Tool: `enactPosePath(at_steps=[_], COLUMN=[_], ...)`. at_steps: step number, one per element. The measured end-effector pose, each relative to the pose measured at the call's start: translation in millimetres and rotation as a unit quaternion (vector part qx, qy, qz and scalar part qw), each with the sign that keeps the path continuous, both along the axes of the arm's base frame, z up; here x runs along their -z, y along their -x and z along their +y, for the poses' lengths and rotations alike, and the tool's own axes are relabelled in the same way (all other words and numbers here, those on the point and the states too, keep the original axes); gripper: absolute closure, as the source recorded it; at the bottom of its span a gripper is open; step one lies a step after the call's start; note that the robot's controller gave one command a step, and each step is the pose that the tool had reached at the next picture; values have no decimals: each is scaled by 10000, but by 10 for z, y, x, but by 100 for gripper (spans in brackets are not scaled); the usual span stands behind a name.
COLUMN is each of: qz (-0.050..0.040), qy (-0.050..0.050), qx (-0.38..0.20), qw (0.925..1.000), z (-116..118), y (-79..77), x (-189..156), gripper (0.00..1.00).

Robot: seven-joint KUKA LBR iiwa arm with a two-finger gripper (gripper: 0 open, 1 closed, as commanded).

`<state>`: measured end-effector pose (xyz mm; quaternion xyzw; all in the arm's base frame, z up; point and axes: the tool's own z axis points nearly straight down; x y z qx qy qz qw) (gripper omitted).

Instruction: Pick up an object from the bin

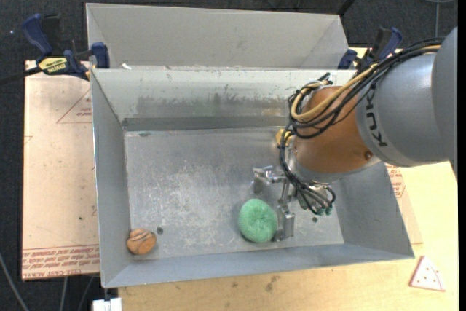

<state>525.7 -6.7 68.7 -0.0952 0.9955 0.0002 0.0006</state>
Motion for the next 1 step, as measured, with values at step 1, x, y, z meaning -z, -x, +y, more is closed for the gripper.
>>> enactPosePath(at_steps=[1], qz=[-2], qy=[-4], qx=[-241], qw=[9997], z=[285], y=[221], x=[-32], gripper=[100])
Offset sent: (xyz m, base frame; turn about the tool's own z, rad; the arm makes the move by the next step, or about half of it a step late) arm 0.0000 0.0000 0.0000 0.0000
